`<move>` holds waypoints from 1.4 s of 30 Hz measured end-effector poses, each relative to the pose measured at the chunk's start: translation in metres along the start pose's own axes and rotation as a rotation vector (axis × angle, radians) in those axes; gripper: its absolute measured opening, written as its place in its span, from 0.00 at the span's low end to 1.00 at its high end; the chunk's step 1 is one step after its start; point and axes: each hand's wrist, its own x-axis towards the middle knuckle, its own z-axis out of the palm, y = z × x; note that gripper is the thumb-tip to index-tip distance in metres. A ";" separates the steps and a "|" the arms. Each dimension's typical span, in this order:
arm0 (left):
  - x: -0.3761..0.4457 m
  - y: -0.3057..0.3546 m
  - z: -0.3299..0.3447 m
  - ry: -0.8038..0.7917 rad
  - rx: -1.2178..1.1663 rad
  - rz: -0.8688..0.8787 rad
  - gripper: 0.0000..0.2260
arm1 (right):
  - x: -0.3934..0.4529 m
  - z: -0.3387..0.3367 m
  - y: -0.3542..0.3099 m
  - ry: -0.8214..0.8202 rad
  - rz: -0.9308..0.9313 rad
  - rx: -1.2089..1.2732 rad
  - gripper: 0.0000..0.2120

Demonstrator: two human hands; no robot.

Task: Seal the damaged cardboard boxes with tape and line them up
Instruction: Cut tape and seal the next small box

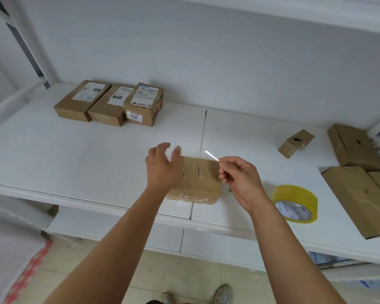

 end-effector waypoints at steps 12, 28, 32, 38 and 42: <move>-0.012 -0.007 -0.026 -0.164 -0.165 -0.122 0.03 | 0.014 0.011 -0.001 -0.079 0.084 -0.378 0.03; -0.013 -0.018 -0.015 -0.229 0.088 0.000 0.09 | 0.013 0.021 0.001 -0.006 -0.181 -1.157 0.08; -0.014 -0.020 -0.012 -0.208 0.106 0.027 0.08 | 0.014 0.022 0.003 -0.016 -0.198 -1.162 0.08; -0.014 -0.021 -0.010 -0.202 0.151 0.046 0.07 | 0.016 0.020 0.009 0.008 -0.221 -1.219 0.08; -0.016 -0.019 -0.008 -0.189 0.202 0.086 0.09 | 0.016 0.019 0.013 -0.017 -0.237 -1.261 0.09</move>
